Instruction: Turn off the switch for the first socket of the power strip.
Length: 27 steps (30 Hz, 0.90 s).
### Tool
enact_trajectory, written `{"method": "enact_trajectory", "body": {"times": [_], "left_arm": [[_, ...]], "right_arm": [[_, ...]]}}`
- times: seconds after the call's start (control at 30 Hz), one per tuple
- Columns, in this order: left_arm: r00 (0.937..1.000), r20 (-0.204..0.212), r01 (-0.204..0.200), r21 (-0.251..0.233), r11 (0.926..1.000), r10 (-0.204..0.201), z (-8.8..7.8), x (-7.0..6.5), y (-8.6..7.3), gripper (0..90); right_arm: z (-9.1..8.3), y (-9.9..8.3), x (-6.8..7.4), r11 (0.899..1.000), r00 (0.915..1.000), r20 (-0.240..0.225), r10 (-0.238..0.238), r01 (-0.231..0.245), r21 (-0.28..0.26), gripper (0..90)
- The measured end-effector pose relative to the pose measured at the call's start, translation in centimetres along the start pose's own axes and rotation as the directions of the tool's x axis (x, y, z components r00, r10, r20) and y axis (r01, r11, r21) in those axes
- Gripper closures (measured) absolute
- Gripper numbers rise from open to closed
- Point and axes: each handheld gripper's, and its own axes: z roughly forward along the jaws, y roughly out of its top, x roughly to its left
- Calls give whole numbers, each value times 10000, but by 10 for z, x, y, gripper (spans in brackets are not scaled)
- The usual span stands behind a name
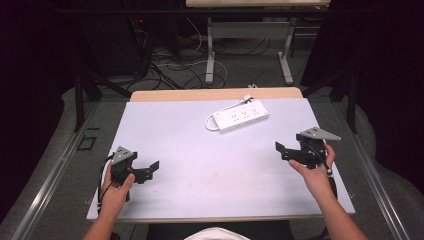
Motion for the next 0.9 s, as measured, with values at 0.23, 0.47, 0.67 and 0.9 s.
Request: {"method": "enact_trajectory", "body": {"times": [0.23,0.47,0.67,0.9], "left_arm": [[10000,-5,-62,0,10000,62,0,0,0,35],[10000,-10,-45,-16,10000,45,0,0,-1,35],[10000,-31,-49,1,10000,49,0,0,-1,36],[10000,-29,-51,-1,10000,51,0,0,-1,36]], "right_arm": [[10,11,9,9998,9996,-219,-154,157,136,153],[16,21,13,9991,9989,-388,-271,284,314,153],[20,33,18,9991,9984,-461,-328,340,257,155],[25,44,22,9974,9967,-559,-596,618,384,156]]}}
